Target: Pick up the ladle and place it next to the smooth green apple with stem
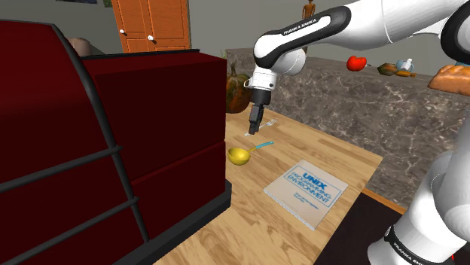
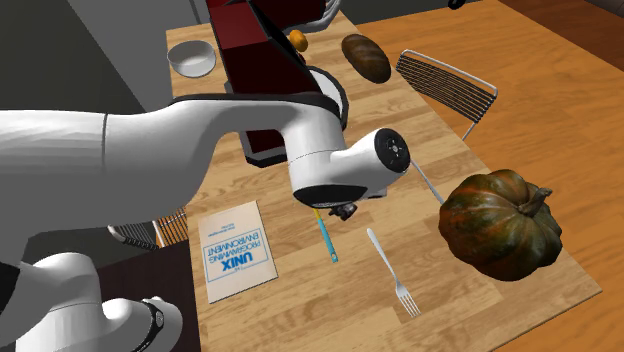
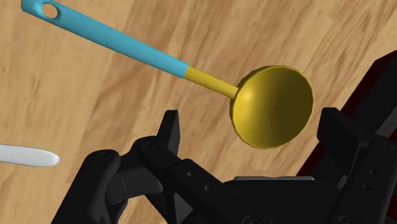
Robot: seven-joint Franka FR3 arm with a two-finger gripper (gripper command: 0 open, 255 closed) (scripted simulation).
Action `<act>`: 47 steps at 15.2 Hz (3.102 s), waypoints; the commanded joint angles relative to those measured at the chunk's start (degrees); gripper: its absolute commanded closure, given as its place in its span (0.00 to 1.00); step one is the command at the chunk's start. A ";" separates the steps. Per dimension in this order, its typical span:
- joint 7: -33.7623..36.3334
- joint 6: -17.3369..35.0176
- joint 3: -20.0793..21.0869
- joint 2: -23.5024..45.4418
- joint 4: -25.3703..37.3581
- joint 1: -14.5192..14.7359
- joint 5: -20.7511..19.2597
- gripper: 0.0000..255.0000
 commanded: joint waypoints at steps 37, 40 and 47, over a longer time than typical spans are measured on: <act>-3.23 -1.20 2.00 7.10 5.71 1.00 2.87 1.00; -2.44 -3.05 1.92 6.28 6.89 0.96 2.55 1.00; -0.62 -7.49 1.78 4.72 10.13 0.82 1.94 1.00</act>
